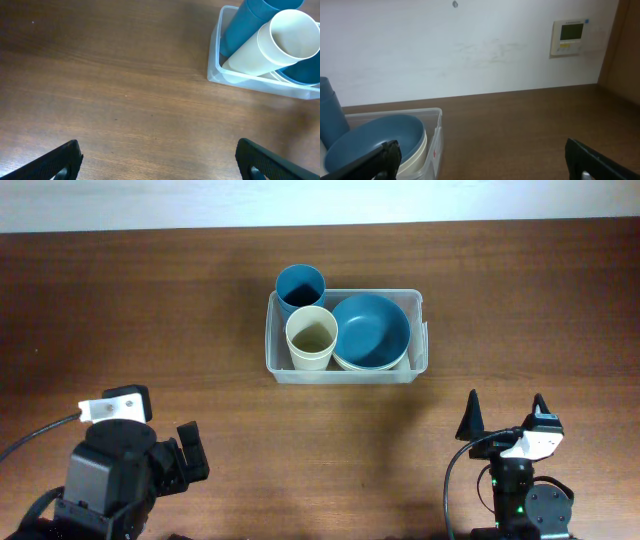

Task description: Pack container

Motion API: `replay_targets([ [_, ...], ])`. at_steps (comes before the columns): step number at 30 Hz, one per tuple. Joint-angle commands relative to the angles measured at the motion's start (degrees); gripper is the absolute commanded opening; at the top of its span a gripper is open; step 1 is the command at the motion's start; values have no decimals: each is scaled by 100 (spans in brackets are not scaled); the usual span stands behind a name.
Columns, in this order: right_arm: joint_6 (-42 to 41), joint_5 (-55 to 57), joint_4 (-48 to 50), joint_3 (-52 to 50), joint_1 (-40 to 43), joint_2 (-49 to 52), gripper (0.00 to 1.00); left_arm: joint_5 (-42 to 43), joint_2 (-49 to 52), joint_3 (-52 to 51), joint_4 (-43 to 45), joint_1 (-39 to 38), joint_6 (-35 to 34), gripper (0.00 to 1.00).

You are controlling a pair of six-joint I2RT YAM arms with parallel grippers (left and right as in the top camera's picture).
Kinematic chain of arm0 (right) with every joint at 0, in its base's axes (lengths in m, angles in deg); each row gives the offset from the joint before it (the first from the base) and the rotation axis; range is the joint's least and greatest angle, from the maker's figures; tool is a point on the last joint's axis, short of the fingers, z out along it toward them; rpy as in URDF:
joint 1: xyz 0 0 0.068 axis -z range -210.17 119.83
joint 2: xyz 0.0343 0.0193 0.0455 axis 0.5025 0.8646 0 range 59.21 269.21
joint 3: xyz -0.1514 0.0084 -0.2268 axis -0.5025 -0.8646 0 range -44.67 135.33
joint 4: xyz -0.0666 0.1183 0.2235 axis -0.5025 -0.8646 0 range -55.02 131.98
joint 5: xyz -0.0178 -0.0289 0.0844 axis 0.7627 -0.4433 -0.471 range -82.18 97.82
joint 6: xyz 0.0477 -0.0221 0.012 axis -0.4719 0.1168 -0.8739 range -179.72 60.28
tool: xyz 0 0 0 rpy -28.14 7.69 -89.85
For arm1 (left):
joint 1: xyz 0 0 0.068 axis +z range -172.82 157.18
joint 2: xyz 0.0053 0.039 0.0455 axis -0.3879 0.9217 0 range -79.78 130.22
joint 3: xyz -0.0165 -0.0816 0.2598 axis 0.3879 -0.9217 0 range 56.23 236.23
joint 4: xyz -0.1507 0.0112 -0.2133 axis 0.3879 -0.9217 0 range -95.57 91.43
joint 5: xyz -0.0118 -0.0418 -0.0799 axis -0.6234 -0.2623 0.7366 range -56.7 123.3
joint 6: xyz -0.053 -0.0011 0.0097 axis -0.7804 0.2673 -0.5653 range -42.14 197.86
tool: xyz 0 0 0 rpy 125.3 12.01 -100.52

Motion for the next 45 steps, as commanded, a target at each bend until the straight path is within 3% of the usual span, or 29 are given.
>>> replay_targets([
  [1, 44, 120, 33, -72, 52, -70, 99, -59, -17, -17, -2, 15, -52, 100],
  [13, 42, 68, 767, -769, 46, -70, 99, -59, -17, -17, -2, 15, -50, 100],
  [45, 42, -105, 393, -907, 42, -63, 99, -59, -17, -17, -2, 15, -50, 100],
])
